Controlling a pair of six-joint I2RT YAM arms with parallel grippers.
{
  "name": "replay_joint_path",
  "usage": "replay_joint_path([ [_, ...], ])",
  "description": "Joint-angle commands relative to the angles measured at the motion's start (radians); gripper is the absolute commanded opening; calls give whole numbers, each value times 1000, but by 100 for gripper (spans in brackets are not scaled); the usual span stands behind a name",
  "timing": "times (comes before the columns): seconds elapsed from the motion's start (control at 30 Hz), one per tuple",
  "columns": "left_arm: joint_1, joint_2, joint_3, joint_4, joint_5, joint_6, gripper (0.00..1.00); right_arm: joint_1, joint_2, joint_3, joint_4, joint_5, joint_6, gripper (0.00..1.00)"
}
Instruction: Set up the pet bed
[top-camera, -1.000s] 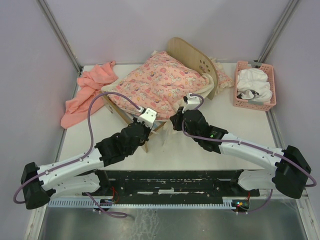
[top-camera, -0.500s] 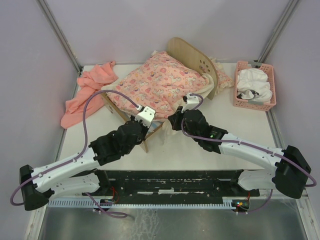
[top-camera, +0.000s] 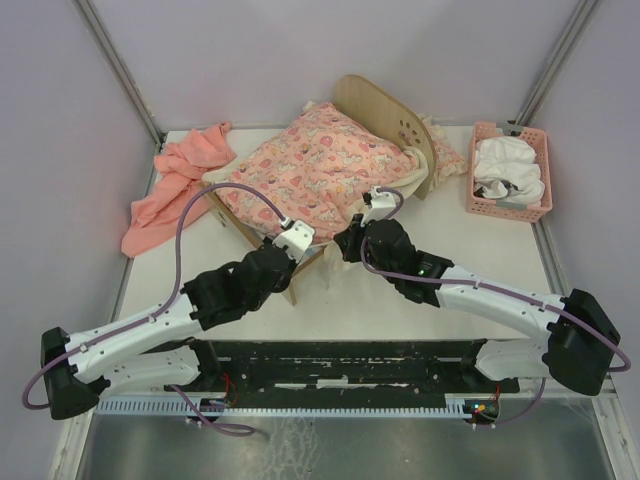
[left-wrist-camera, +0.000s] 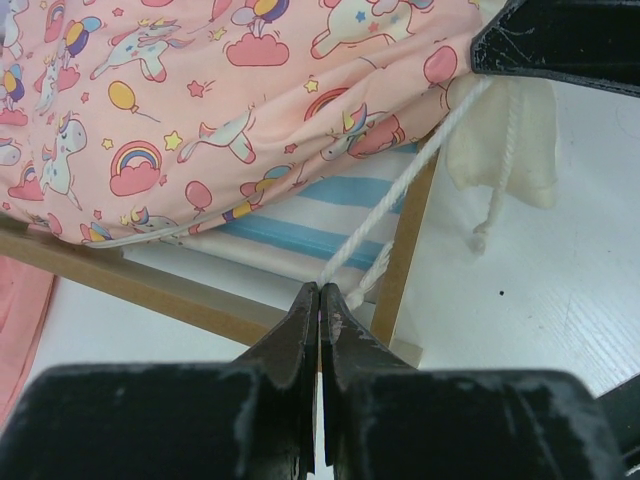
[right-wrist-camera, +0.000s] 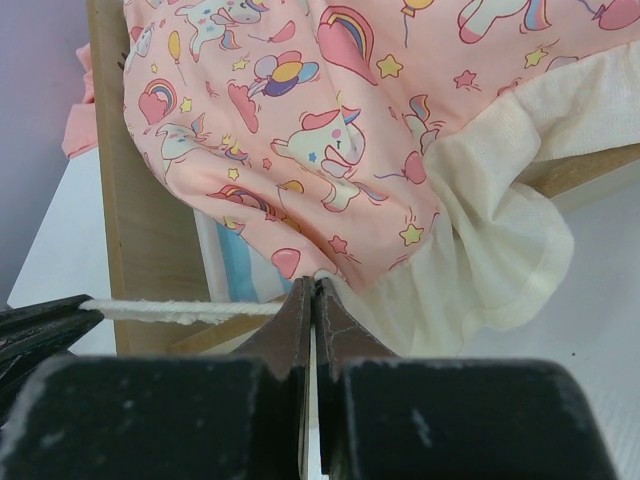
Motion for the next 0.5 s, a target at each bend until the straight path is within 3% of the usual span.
replay_joint_path([
  [0.0,3,-23,64,-40,-89,35,3,-10,4,9,-9,55,-19,2],
  [0.27,3,-30,124,-115,-125,117,3,-10,10,9,-6,55,-22,2],
  [0.47,3,-28,101,-112,-18,141,3,-10,24,10,5,47,-19,2],
])
